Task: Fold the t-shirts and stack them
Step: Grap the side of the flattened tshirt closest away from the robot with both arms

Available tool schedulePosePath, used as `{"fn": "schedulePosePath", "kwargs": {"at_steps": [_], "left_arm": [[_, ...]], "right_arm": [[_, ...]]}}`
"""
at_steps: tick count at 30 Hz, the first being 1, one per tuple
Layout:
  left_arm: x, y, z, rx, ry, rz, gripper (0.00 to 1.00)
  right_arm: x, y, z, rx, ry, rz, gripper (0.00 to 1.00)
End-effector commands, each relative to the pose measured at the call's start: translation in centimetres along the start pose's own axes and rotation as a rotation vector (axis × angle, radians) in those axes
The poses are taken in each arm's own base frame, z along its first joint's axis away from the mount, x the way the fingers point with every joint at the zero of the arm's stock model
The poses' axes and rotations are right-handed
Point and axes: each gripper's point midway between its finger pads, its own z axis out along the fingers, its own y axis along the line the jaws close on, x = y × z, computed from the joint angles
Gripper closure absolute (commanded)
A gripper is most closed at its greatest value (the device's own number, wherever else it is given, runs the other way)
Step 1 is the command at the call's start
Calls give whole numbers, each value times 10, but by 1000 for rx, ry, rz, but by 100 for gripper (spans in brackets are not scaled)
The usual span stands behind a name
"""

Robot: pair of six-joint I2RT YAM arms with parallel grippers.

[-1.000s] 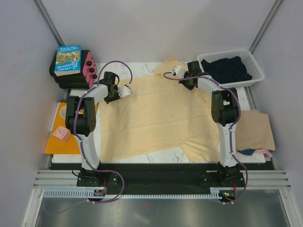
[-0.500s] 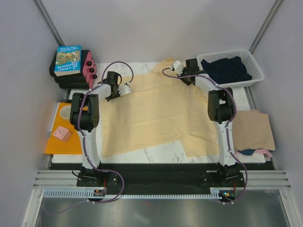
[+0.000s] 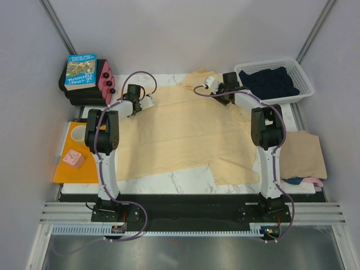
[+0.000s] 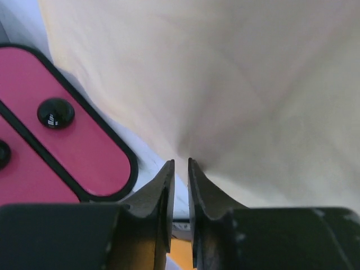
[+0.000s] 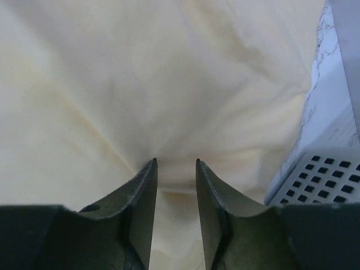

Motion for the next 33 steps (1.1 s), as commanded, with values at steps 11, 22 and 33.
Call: {"fn": "schedulePosePath", "kwargs": {"at_steps": [11,22,33], "left_arm": [[14,-16,-161,-2,-319,17,80],[74,-169,-208,149,-468,329,53],[100,-239,-237,253,-562,502,33]], "right_arm": [[-14,54,-184,-178,-138,-384,50],[111,194,-265,-575,-43,-807,40],[159,241,-317,-754,-15,-998,29]]}}
